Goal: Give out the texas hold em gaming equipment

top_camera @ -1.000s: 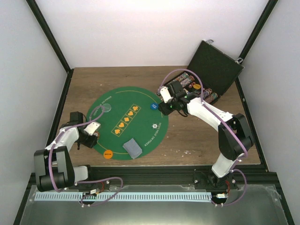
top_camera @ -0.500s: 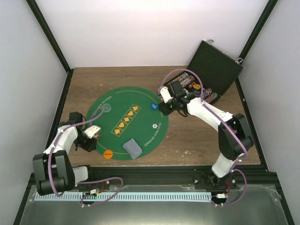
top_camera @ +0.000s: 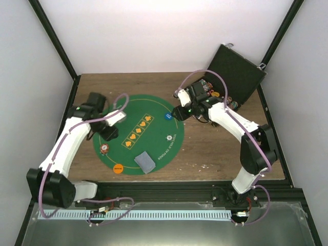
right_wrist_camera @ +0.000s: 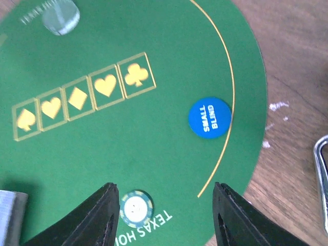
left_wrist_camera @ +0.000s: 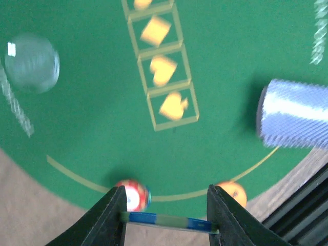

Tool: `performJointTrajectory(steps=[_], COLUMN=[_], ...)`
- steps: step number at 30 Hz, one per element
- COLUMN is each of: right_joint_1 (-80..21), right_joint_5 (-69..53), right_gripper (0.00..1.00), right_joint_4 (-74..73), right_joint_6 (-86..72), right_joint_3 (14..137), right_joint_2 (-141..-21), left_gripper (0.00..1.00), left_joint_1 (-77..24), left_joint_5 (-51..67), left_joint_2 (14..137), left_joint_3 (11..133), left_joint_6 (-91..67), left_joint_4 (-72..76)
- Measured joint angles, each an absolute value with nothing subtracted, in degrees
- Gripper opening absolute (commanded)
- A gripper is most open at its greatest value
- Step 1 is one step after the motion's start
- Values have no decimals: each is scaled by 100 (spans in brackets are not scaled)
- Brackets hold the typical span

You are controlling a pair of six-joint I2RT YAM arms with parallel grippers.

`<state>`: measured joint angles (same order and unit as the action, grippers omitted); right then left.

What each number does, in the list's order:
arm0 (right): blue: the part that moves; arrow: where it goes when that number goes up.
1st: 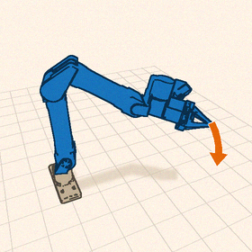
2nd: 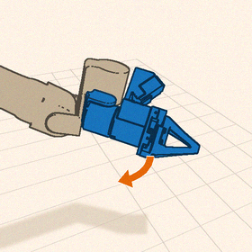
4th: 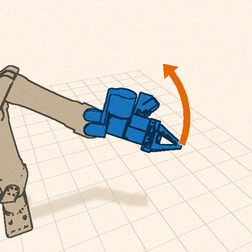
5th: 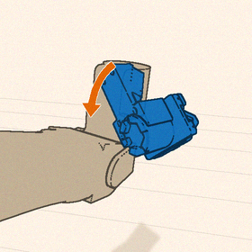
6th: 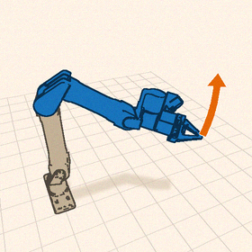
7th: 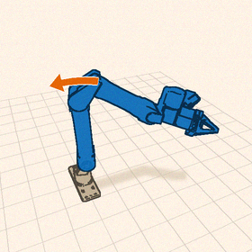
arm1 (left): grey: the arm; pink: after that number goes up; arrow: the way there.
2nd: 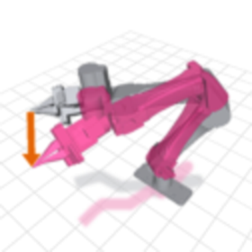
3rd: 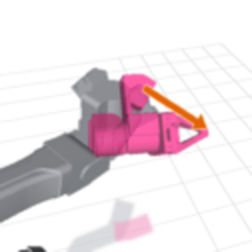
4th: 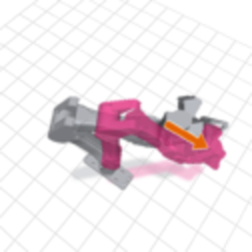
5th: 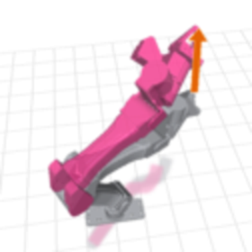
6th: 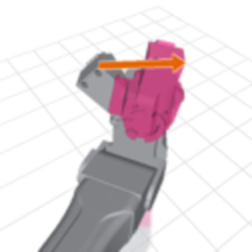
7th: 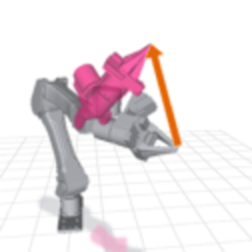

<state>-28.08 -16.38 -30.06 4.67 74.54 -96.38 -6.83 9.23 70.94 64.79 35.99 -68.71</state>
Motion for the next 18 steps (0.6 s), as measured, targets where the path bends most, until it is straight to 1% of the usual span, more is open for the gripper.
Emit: performJointTrajectory(steps=[3, 6, 9, 12, 14, 18], right_joint_1=[-2536, -2158, -1966, -1997, -2058, -2171], right_joint_5=[-2329, -3284, -4121, -4936, -5325, -5867], right_gripper=[51, 50, 49, 50, 51, 52], right_joint_4=[-2919, -2655, -2294, -1831, -1601, -1422], right_joint_6=[193, -283, -832, -1358, -1634, -1914], right_joint_3=[7529, 7502, 7483, 7419, 7323, 7269], right_joint_2=[-9585, -9544, -9568, -9607, -9607, -9612], left_gripper=[2, 2, 2, 2, 2, 1], left_joint_1=[-1481, -1970, -2270, -2491, -2628, -3020], left_joint_5=[958, 1278, 1815, 2200, 2191, 1712], left_joint_2=[7787, 8285, 8672, 9026, 9139, 9319], left_joint_3=[7393, 8016, 8630, 9183, 9260, 9096], left_joint_6=[3450, 3450, 3448, 3356, 3299, 3232], left_joint_4=[-6925, -6866, -6954, -6949, -6873, -6744])
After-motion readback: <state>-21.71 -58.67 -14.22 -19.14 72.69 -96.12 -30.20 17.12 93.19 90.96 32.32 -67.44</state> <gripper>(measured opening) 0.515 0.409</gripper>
